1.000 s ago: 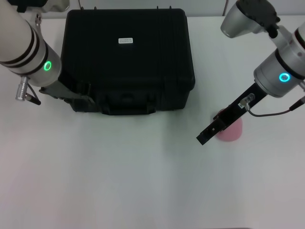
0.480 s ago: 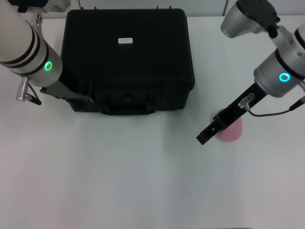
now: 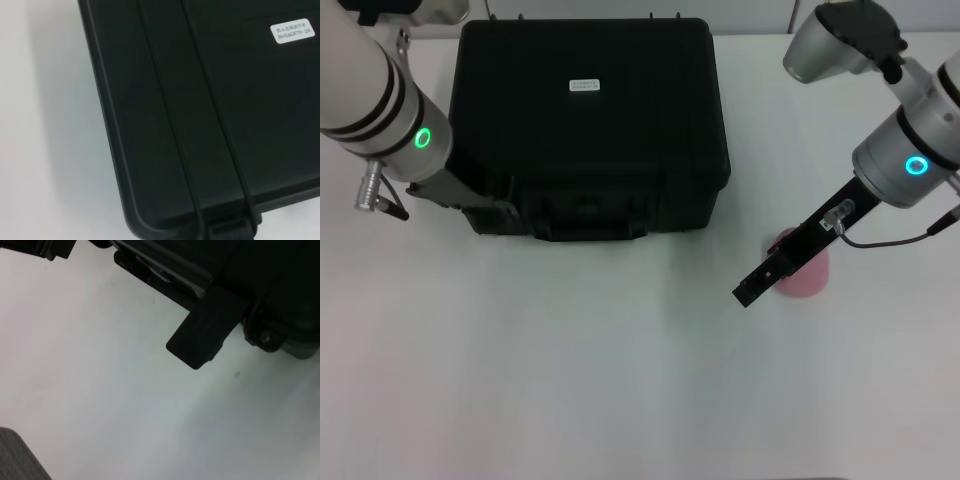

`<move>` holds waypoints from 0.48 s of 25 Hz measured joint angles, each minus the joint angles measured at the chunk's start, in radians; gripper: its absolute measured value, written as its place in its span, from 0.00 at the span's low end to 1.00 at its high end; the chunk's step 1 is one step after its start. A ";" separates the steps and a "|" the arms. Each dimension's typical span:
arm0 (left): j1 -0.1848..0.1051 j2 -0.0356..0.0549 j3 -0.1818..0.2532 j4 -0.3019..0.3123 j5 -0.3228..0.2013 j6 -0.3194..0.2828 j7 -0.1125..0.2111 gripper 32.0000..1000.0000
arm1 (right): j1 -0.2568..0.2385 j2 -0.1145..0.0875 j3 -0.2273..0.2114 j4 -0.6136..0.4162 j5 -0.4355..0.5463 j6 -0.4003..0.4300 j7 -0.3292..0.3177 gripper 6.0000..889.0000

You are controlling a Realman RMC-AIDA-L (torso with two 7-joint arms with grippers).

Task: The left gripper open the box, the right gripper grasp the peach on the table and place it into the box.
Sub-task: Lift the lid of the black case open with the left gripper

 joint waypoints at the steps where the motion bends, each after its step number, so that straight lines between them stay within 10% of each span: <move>1: 0.000 0.0003 0.000 0.001 -0.003 0.000 0.000 0.41 | 0.000 0.000 0.000 0.001 0.000 0.000 0.000 0.90; 12: 0.000 0.0024 0.000 0.024 -0.007 -0.006 0.000 0.37 | 0.000 0.000 0.000 0.001 0.000 -0.001 -0.002 0.90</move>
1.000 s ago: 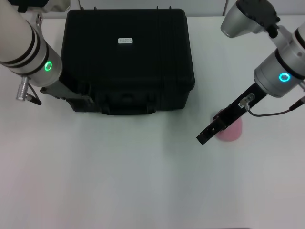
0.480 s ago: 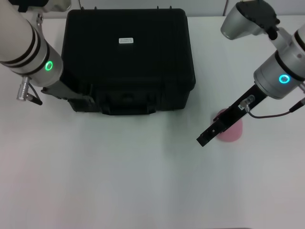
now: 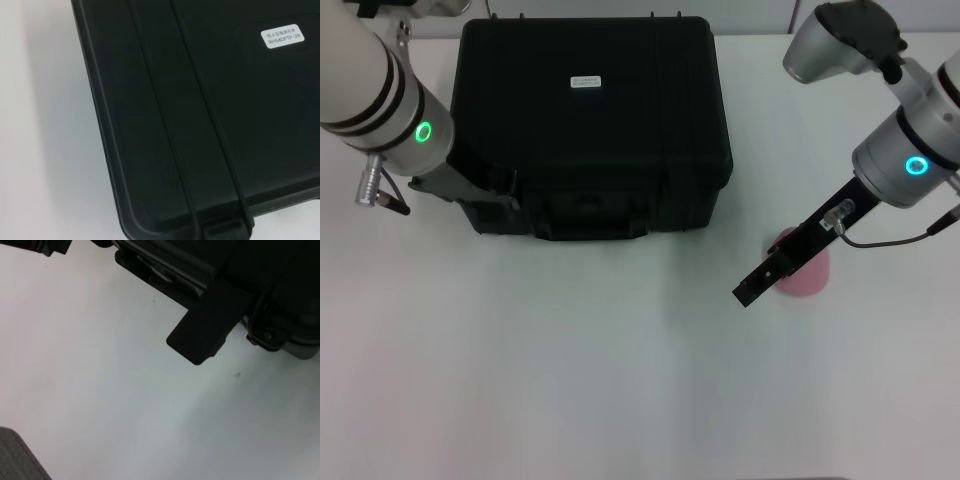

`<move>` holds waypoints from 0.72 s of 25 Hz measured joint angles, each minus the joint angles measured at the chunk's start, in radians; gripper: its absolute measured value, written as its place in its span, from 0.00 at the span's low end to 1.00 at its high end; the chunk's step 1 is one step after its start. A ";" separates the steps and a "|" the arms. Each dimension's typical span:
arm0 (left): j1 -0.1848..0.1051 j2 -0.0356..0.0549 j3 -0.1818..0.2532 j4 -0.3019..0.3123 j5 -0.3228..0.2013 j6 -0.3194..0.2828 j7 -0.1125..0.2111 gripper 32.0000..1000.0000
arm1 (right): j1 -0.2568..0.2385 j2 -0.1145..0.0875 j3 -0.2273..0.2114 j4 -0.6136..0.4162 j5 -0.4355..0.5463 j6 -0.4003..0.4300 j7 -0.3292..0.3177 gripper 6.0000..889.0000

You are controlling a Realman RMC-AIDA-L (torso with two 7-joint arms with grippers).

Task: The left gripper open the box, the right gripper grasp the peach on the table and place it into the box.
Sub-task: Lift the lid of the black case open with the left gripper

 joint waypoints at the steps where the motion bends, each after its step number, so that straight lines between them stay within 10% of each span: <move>1: 0.000 0.0000 0.000 0.001 0.000 0.000 0.000 0.37 | 0.000 0.000 0.000 0.000 0.000 0.000 0.000 0.90; 18: 0.001 0.0006 -0.001 0.064 0.008 -0.029 -0.009 0.36 | -0.005 -0.001 0.000 0.000 0.000 0.000 -0.001 0.90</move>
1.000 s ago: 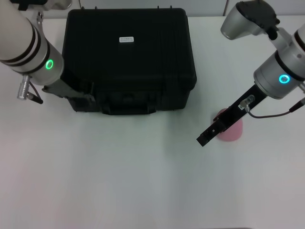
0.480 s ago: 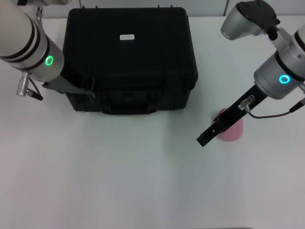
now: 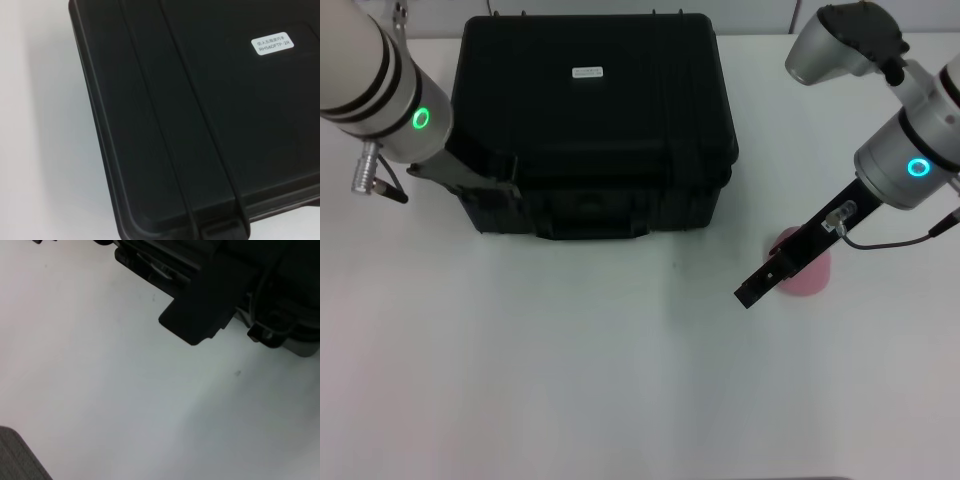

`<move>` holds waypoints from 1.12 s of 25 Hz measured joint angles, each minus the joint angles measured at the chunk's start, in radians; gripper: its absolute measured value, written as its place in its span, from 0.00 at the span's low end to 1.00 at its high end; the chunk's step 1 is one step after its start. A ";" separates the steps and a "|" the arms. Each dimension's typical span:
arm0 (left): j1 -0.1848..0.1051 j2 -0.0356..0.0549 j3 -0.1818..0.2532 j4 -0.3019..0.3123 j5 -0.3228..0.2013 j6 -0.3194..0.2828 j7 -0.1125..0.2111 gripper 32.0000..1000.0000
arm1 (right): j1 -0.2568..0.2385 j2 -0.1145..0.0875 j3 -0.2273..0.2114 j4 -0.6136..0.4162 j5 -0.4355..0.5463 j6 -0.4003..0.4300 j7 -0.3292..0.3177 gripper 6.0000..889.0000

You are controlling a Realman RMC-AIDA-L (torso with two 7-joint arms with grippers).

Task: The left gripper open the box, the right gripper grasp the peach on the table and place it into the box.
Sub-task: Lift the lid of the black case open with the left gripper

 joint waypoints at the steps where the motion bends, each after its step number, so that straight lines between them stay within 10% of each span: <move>1: 0.000 0.0006 0.000 0.004 0.000 -0.003 -0.001 0.36 | 0.000 0.000 0.000 0.000 0.000 0.000 0.000 0.90; 28: -0.013 0.0024 -0.015 0.064 0.013 -0.038 -0.005 0.36 | -0.001 -0.001 0.000 0.002 -0.001 0.000 -0.002 0.90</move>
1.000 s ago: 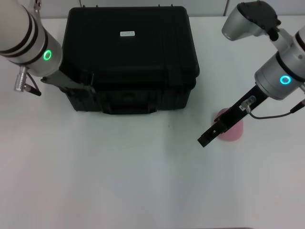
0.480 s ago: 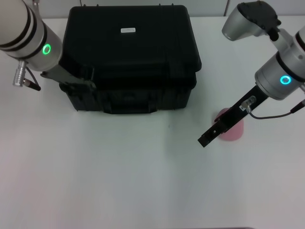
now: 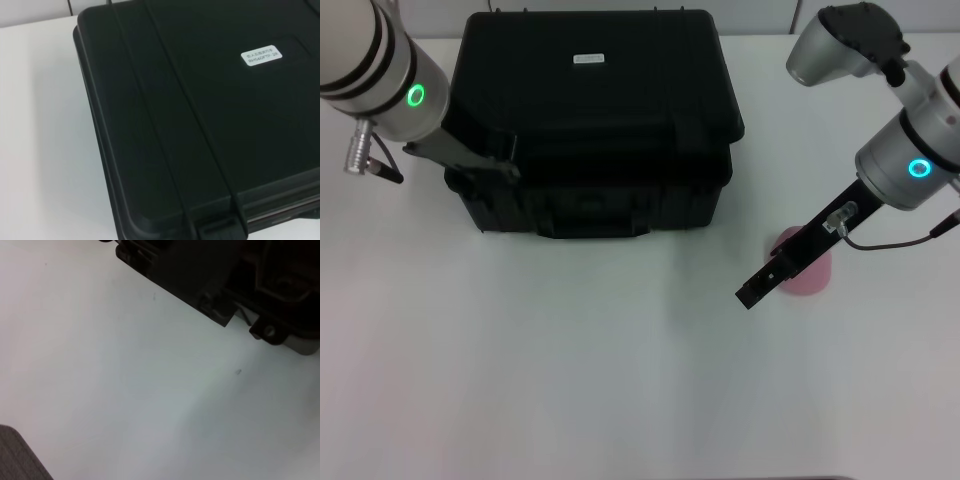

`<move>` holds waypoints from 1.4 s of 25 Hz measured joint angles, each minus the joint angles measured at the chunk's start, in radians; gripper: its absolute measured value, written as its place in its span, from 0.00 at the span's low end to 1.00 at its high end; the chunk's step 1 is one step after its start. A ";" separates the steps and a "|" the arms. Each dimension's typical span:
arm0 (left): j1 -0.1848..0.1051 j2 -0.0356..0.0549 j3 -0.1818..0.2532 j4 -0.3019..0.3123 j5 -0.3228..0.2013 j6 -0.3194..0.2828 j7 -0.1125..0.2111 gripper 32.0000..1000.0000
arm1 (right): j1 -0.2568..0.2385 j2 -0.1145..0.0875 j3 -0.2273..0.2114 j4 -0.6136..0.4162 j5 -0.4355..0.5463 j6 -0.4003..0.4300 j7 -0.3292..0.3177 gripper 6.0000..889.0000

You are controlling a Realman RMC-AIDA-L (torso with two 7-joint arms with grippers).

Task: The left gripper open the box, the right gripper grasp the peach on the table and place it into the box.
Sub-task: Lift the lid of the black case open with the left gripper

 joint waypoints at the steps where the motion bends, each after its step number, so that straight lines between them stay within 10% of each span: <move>1: 0.000 0.0000 0.000 0.002 0.000 -0.001 0.000 0.36 | 0.000 0.000 0.000 0.000 0.000 0.000 0.000 0.90; 35: -0.027 0.0015 -0.037 0.077 0.002 -0.060 0.003 0.36 | 0.007 0.000 0.000 0.023 -0.005 -0.006 -0.008 0.90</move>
